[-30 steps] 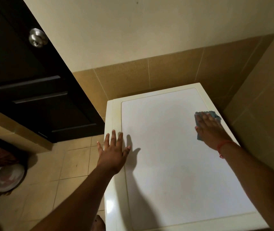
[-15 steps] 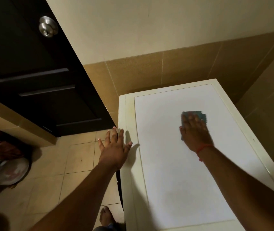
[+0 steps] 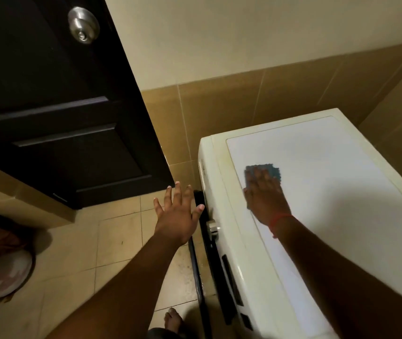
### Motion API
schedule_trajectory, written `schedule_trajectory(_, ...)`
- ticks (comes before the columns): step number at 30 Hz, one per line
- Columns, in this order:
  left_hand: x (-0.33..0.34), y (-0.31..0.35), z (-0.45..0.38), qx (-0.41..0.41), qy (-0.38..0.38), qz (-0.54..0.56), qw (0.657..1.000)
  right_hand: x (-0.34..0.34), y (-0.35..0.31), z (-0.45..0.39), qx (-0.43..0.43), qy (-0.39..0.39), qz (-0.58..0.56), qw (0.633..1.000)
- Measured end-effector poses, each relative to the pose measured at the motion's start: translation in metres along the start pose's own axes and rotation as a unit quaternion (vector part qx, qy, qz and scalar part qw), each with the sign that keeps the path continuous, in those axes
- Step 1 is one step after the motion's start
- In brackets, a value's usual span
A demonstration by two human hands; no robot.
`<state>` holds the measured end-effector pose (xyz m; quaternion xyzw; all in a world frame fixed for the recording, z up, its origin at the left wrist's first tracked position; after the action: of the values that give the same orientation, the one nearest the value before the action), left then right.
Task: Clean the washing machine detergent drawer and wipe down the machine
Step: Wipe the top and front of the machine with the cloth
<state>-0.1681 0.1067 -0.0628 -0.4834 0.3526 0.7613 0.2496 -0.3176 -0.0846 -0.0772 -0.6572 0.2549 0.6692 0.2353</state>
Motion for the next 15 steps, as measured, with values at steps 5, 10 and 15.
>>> schedule_trajectory(5,-0.014,-0.026,-0.011,0.051,-0.02,-0.019,0.998,-0.006,-0.011,0.001,0.126,0.02,-0.02,0.992)
schedule_trajectory(10,-0.037,-0.058,-0.01,0.063,-0.013,-0.023,0.998,-0.009,-0.062,0.009,0.036,0.007,-0.048,0.998)
schedule_trajectory(15,-0.064,-0.097,-0.013,0.036,0.003,-0.029,0.999,-0.015,-0.075,0.008,0.103,0.007,-0.04,0.994)
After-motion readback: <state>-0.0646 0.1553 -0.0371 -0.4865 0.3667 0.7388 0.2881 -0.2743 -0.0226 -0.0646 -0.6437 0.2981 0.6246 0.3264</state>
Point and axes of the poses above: each hand's wrist, its own z-axis away from the middle knuckle, its own x-axis out of the palm, y = z × x, the point moved 9 cm from there along -z, towards the middle knuckle, and after that the axes turned 4 degrees about z, right-handed, at the moved point
